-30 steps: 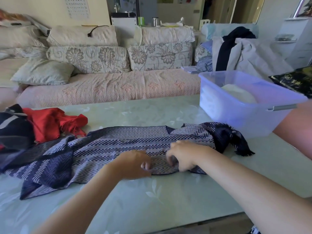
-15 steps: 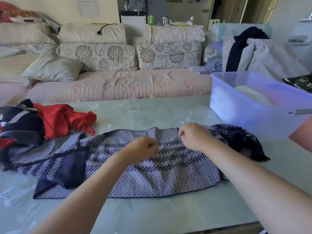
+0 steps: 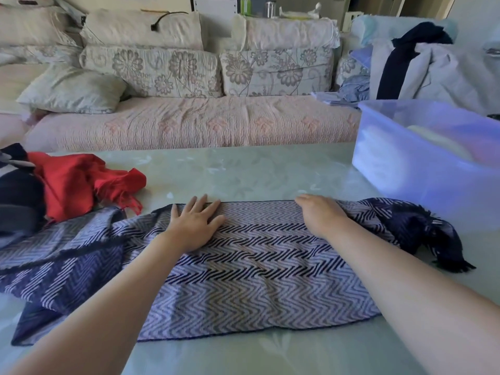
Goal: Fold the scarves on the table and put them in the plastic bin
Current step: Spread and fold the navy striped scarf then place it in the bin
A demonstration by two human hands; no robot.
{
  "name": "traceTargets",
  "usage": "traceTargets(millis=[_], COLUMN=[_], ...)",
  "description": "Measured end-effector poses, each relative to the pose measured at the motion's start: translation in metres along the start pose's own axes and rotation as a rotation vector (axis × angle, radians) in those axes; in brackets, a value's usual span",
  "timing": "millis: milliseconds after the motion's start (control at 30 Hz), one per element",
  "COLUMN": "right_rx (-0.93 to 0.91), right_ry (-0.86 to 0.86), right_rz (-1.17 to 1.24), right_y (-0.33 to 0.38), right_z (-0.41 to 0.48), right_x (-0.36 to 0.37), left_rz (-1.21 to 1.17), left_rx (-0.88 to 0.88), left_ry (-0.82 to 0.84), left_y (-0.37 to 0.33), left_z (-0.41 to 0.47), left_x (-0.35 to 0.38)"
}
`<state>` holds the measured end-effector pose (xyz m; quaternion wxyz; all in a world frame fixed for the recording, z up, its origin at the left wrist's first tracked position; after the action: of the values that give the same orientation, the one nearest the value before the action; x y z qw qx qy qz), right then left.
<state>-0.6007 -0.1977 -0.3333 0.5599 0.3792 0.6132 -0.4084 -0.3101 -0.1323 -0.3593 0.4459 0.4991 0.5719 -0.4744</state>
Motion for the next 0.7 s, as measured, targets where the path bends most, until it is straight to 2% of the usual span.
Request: traceTargets(millis=[133,200,267,333,400,467,600,700], right_rx=[0.079,0.066,-0.053,-0.227,-0.369,-0.445,-0.313,-0.221], right_ry=[0.045,0.006,-0.094,-0.082,0.031,0.099,0.056,0.012], right_rz=[-0.208,-0.269,-0.14,0.099,0.201,0.145,0.081,-0.073], right_y=[0.01,0.024,0.047,0.082,0.118,0.142,0.157,0.184], right_z=[0.008,0.008,0.005,-0.003,-0.015,-0.022,-0.017,-0.016], right_x=[-0.005,-0.011,-0.017,-0.021,-0.017,-0.007,-0.01,-0.028], left_rz=[-0.016,0.01,0.017,0.031,0.035,0.035,0.04,0.034], left_rx=[-0.011,0.032,0.148,0.236,0.242,0.184,0.137,0.045], left_ry=[-0.13,-0.322,-0.511,-0.61,-0.588,-0.525,-0.435,-0.465], left_y=[0.017,0.014,0.005,-0.002,-0.001,0.013,0.071,0.114], left_z=[0.004,-0.001,-0.012,-0.028,-0.042,-0.055,-0.092,-0.123], left_x=[0.001,-0.004,-0.012,-0.017,-0.017,-0.016,-0.014,-0.024])
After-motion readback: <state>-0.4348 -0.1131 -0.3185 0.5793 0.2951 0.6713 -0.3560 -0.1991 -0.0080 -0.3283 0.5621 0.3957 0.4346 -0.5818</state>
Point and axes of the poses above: each hand's wrist, its own z-axis towards the middle knuckle, its own x-axis out of the palm, y = z × x, the point moved 3 cm from there along z, towards the middle knuckle, and after that the axes turned 2 degrees about z, right-handed, at the moved point
